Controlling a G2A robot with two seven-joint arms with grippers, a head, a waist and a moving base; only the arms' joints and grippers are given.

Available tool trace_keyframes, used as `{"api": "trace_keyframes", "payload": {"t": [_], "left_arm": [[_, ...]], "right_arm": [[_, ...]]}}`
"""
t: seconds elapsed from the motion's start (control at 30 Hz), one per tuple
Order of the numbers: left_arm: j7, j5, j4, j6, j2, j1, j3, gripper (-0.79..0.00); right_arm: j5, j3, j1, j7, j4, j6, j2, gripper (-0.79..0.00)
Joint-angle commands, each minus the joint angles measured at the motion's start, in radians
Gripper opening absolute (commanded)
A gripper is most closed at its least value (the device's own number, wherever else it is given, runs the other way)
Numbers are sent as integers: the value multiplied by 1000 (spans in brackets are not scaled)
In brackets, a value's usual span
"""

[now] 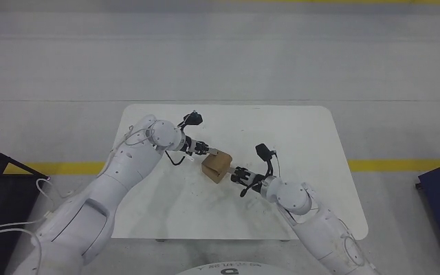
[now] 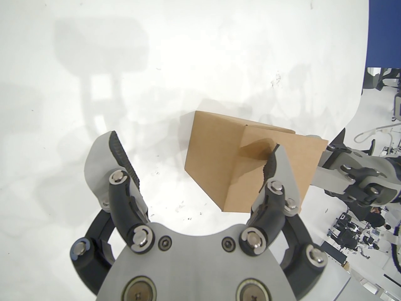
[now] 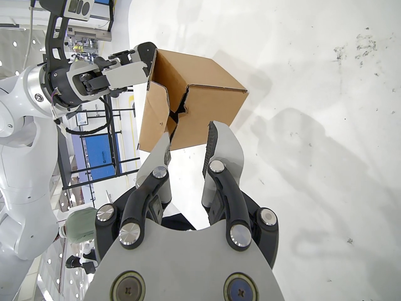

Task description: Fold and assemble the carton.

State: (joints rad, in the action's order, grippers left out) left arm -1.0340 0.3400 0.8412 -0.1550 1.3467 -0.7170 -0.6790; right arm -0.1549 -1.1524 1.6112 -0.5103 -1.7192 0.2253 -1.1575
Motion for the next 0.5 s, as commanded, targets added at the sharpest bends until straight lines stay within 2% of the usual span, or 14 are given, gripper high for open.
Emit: {"api": "trace_keyframes", "payload": {"t": [0.0,0.17,0.47], "left_arm": [[0,2,-5,-3,2,3,2,-22],[4,10,-11,-2,8,8,6,-22],[2,20,-21,4,16,14,10,-40]], "right_arm": [[-5,3,-1,0,0,3,0,-573],[-10,17,-16,5,3,23,-3,-579],[-8,-5,27,21,-15,-42,4,-557]]}}
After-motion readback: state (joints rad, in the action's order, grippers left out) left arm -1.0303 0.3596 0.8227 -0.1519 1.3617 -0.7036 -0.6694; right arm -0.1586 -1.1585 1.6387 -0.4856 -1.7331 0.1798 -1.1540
